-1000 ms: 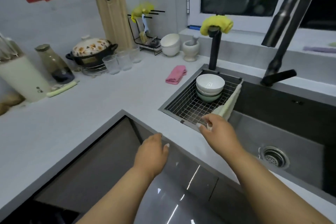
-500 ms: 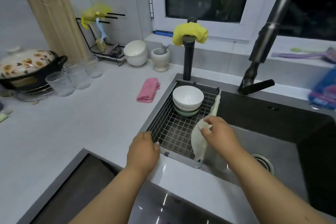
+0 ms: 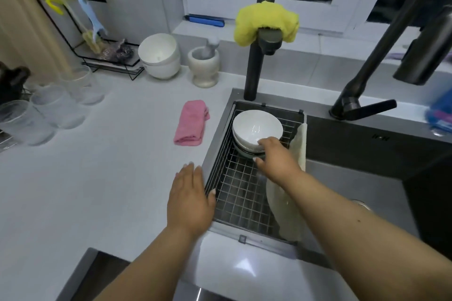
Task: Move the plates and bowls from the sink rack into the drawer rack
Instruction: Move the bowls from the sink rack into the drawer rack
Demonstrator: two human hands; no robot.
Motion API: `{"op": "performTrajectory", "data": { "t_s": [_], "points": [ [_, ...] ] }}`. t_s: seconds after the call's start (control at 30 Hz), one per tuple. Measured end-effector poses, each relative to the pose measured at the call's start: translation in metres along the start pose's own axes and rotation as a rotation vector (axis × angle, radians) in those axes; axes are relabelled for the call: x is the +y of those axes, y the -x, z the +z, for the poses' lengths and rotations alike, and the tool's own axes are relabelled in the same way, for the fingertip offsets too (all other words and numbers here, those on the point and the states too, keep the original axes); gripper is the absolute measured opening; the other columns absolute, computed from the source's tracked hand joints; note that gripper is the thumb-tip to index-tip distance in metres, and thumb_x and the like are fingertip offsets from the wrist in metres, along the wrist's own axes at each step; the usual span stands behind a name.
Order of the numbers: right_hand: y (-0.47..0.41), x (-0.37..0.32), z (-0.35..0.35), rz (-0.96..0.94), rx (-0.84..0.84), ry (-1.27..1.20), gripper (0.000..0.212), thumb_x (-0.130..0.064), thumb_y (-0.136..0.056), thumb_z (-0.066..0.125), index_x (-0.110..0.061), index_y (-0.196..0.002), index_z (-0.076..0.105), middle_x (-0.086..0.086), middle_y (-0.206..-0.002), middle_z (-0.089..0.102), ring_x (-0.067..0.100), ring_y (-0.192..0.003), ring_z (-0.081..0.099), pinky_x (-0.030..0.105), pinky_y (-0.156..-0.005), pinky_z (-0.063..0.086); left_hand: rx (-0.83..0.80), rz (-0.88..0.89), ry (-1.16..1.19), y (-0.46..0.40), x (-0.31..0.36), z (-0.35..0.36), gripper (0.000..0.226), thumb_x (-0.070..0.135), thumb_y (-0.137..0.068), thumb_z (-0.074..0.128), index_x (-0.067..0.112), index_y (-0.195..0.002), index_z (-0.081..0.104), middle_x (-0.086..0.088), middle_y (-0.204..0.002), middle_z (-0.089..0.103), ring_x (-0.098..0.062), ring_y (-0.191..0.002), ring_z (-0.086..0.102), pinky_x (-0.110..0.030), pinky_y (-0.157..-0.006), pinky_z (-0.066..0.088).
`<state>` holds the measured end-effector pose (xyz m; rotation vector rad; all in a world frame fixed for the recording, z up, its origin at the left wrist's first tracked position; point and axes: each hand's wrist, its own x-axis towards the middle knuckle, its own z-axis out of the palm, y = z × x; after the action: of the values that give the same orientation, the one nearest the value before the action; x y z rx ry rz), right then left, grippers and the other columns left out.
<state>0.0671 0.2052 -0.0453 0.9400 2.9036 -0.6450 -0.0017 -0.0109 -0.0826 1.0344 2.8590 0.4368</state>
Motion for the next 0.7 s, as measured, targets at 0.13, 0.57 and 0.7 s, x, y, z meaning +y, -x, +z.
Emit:
{"op": "performTrajectory", "data": {
  "t_s": [0.13,0.57,0.7],
  "points": [
    [-0.018,0.000,0.008,0.046,-0.025,0.037,0.026,-0.021,-0.091,0.058,-0.007,-0.114,0.056,0.013,-0.119,0.050,0.029,-0.099,0.056,0.033,-0.082,0.045,0.018,0.023,-0.010,0.000,-0.004,0.003,0.069,0.047,-0.095,0.031,0.010,-0.151,0.018,-0.009,-0.159,0.014,-0.023,-0.148,0.007,-0.034,-0.121,-0.002],
    [-0.031,-0.001,0.008,0.116,0.147,0.015,0.017,-0.013,-0.093,0.054,0.003,-0.097,0.060,0.012,-0.098,0.050,0.025,-0.080,0.055,0.030,-0.065,0.036,0.000,0.020,-0.004,0.000,-0.006,0.003,0.071,0.047,-0.090,0.025,0.011,-0.151,0.021,-0.009,-0.159,0.015,-0.022,-0.147,0.009,-0.034,-0.121,-0.002],
    [-0.016,0.000,0.003,0.009,0.306,-0.116,0.010,-0.009,-0.087,0.064,0.001,-0.084,0.061,0.012,-0.099,0.054,0.019,-0.077,0.048,0.022,-0.064,0.028,0.010,0.011,-0.001,-0.001,-0.008,0.005,0.070,0.046,-0.090,0.027,0.010,-0.150,0.024,-0.009,-0.158,0.020,-0.022,-0.147,0.013,-0.034,-0.120,0.000]
  ]
}}
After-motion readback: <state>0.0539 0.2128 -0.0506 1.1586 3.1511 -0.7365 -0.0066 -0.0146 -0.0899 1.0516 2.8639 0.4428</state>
